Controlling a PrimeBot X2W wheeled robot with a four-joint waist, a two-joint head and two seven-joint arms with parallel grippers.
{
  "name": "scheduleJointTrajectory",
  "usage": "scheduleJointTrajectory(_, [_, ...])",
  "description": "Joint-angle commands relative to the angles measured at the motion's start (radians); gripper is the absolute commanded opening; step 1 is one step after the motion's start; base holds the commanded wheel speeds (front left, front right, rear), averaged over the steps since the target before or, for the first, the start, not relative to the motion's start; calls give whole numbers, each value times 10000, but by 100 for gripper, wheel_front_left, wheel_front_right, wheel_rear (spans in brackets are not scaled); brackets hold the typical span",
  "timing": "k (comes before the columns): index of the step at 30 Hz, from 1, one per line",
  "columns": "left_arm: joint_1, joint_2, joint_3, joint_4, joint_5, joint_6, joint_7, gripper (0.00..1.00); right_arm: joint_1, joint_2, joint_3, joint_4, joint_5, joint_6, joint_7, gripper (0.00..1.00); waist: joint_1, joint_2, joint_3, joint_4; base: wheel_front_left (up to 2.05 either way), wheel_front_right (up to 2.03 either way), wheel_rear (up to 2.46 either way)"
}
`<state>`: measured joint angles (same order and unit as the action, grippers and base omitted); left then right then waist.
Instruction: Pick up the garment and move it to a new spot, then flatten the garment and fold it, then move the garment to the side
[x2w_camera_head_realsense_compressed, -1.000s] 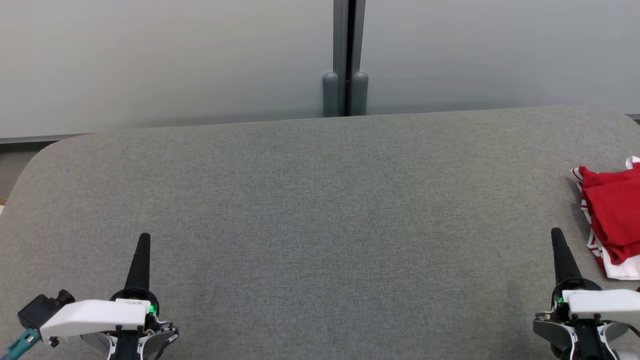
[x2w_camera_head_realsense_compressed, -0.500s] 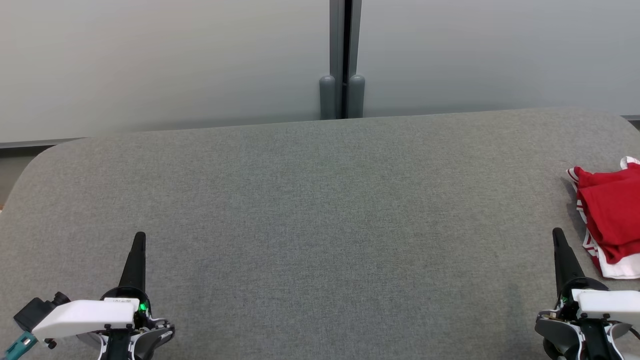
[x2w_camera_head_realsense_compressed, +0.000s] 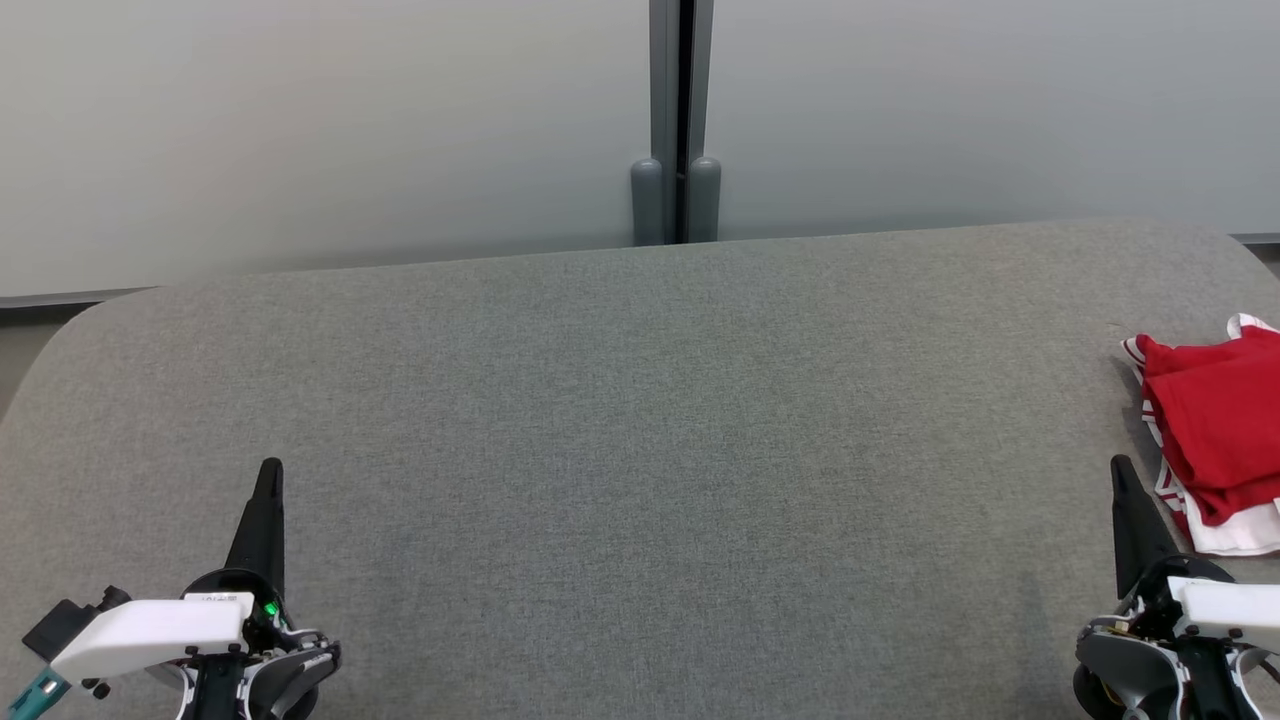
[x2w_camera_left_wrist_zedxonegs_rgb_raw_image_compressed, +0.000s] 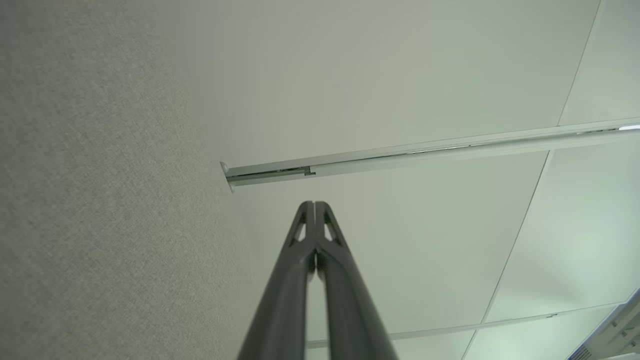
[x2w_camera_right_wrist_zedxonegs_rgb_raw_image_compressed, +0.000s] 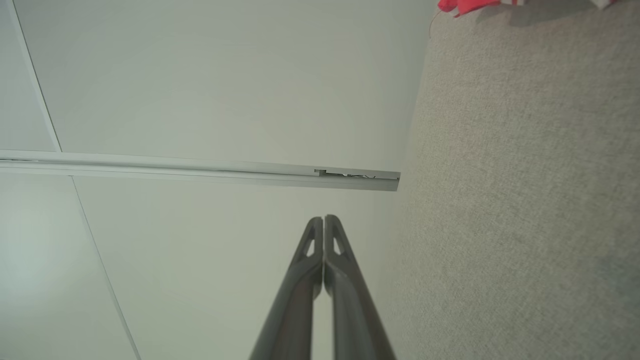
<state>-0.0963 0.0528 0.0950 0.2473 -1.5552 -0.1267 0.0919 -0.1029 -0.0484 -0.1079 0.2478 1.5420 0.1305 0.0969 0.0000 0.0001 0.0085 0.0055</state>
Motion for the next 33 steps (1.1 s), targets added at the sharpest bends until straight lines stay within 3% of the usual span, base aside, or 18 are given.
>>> scheduleJointTrajectory(1, [-177, 58, 75, -43, -206, -57, 49, 0, -95, -36, -29, -48, 229, 4, 92, 0, 0, -1, -9, -9, 0, 0, 0])
scheduleJointTrajectory(9, [-179, 56, 158, -36, -669, -73, 204, 0, -92, -36, -87, -49, 750, 4, 214, 0, 0, -1, -53, -54, 0, 0, 0])
scheduleJointTrajectory(33, [-171, 30, 176, -31, -611, -63, 212, 0, -92, -35, -84, -47, 725, 4, 216, 0, 0, -1, -54, -55, 0, 0, 0])
